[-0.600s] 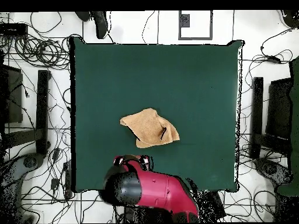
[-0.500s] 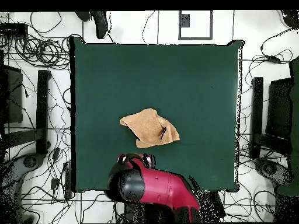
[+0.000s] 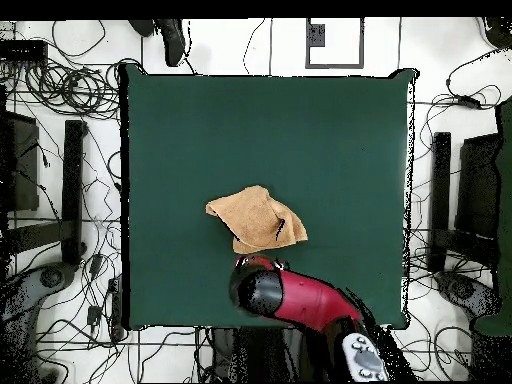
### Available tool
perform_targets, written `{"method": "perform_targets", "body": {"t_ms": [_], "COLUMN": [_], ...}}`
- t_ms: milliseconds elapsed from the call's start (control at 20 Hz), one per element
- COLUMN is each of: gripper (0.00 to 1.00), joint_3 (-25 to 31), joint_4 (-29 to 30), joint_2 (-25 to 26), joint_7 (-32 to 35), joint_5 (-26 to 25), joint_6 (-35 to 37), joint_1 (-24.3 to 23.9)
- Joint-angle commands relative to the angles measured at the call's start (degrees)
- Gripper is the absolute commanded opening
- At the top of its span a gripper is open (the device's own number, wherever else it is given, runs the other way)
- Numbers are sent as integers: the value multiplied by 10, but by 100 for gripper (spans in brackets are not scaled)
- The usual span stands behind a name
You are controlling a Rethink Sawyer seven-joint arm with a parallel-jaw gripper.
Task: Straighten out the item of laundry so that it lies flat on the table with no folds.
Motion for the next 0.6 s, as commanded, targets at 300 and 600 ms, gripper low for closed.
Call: {"method": "perform_targets", "body": {"t_ms": [300, 600], "gripper": [100, 100], "joint_3": [102, 103], "joint_4": [-98, -80], "joint_2": [87, 68], "joint_7": [9, 33], "joint_5": [-58, -63], "joint_6": [4, 14], "joint_1": [-61, -55]}}
